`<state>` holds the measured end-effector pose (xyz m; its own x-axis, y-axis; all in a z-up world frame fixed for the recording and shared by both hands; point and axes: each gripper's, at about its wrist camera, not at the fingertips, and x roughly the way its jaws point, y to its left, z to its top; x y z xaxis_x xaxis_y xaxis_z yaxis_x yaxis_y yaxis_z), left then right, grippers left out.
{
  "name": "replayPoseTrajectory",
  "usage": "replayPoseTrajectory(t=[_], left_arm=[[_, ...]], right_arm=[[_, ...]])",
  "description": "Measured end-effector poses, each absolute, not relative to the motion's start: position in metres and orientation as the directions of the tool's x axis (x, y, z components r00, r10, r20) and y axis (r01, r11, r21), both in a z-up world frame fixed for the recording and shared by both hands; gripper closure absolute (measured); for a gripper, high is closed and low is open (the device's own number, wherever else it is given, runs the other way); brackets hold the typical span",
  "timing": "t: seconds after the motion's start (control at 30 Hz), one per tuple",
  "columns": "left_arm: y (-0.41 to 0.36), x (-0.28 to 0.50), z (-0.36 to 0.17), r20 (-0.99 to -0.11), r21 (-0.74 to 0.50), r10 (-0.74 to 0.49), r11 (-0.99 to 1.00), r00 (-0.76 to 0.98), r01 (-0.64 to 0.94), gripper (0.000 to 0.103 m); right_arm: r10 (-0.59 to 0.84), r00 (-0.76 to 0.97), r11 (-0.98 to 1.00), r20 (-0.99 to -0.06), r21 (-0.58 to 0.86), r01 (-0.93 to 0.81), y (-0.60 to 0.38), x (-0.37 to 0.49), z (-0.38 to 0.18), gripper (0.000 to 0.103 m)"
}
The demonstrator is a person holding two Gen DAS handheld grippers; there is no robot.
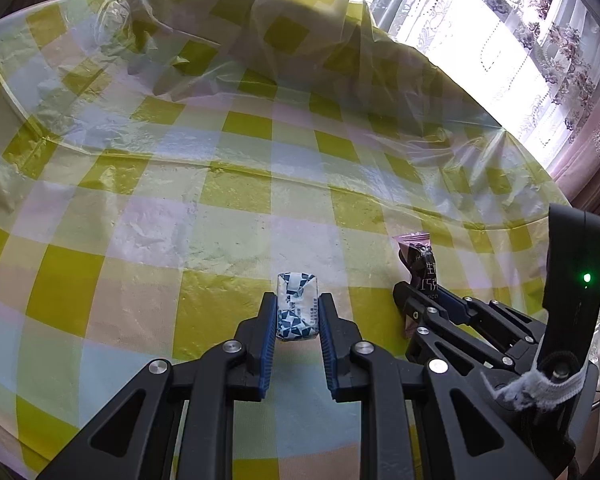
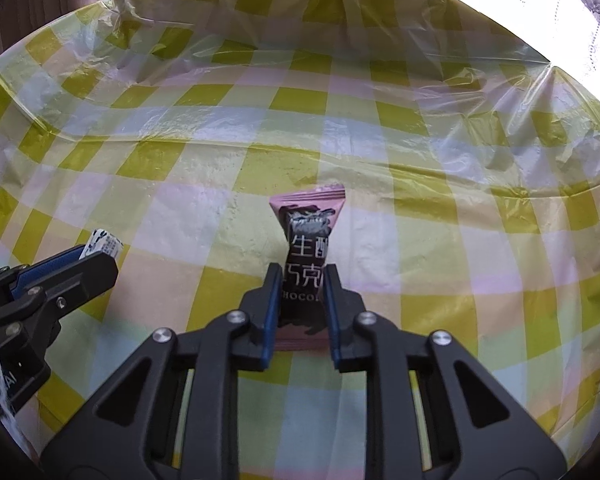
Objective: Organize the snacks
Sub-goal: 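Carry the candy and chocolate into the white box and release both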
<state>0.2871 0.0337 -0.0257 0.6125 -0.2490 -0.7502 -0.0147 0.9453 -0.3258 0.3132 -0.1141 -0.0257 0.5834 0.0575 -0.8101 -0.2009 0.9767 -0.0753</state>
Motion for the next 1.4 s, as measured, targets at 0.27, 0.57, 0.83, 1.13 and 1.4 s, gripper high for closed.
replayPoseTrajectory(t=[0.27,0.57,0.83,1.13,1.4], left_arm=[[0.025,0.26,-0.033,-0.764,-0.329,-0.267,0.944,0.588,0.001,0.082],[0.009,0.233,-0.032,-0.767,-0.317,-0.274,0.948,0.58,0.029,0.082],[0.008,0.206,-0.022,-0.759,-0.316,-0.269,0.948,0.592,0.025,0.082],[-0.001,0.175,-0.01,-0.754,-0.302,-0.27,0.952,0.599,0.05,0.082],[-0.017,0.154,-0.001,-0.751,-0.291,-0.286,0.953,0.595,0.091,0.082]], right_arm=[[0.053,0.563,0.983,-0.825,-0.055,-0.173,-0.124,0.284,-0.025,0.08],[0.069,0.539,0.987,-0.839,-0.022,-0.162,-0.133,0.243,-0.021,0.081],[0.073,0.557,0.988,-0.827,-0.014,-0.151,-0.144,0.21,-0.006,0.081],[0.08,0.573,0.989,-0.816,-0.005,-0.146,-0.155,0.171,0.012,0.081],[0.082,0.569,0.991,-0.818,0.004,-0.136,-0.17,0.141,0.02,0.081]])
